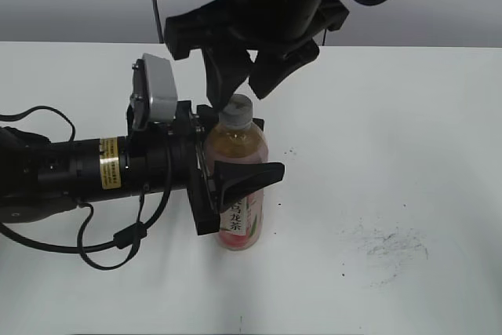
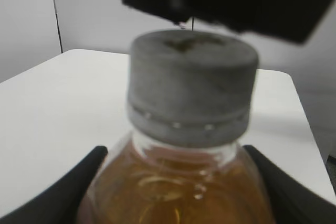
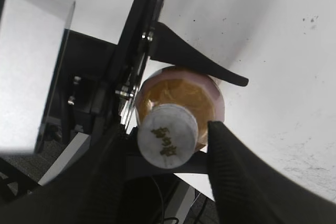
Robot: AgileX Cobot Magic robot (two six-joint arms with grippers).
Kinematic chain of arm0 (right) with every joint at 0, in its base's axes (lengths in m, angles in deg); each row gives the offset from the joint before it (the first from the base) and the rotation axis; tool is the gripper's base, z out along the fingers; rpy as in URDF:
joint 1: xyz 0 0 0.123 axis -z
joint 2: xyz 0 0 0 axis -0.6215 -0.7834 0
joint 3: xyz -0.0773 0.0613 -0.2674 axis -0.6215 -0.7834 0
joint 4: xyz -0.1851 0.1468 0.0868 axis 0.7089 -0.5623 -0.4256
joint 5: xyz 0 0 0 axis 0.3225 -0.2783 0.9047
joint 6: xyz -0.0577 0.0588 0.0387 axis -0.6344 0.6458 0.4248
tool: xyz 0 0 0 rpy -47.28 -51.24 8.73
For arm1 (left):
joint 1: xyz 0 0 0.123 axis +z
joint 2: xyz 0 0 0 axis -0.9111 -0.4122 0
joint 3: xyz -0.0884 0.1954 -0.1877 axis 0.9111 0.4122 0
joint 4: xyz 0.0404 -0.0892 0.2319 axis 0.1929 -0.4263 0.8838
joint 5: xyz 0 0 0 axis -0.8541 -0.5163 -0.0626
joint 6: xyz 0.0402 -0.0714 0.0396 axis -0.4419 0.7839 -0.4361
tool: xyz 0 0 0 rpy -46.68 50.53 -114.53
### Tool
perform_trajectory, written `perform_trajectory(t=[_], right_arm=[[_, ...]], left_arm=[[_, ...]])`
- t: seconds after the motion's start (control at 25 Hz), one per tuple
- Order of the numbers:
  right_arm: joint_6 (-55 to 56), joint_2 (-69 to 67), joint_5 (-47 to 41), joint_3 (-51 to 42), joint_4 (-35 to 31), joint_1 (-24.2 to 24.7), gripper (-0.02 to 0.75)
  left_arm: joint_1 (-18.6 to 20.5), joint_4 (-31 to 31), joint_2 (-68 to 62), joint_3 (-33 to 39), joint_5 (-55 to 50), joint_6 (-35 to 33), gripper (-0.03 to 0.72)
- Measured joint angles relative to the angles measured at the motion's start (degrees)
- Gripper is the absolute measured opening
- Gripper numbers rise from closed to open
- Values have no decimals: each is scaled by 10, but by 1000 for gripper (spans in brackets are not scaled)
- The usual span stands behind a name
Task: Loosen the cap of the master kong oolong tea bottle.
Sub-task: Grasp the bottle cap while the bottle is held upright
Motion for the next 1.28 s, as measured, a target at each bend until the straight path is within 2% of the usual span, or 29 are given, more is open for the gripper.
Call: perform_trajectory(t=[0.4, 0.68, 0.88, 1.08, 1.28], right_arm=[[2, -19, -1, 1, -12, 0, 405], [1, -19, -4, 1, -11, 0, 284], [-23, -19, -5, 1, -11, 0, 278], [-106, -19, -5, 1, -11, 0, 276], [-266, -19, -6, 1, -11, 0, 274]], left_arm=[[0, 2, 0, 0, 0, 0, 446], [0, 4, 0, 0, 0, -1, 446], [0, 4, 0, 0, 1, -1, 446], [0, 4, 0, 0, 1, -1, 446], [1, 3, 0, 0, 1, 0, 446]])
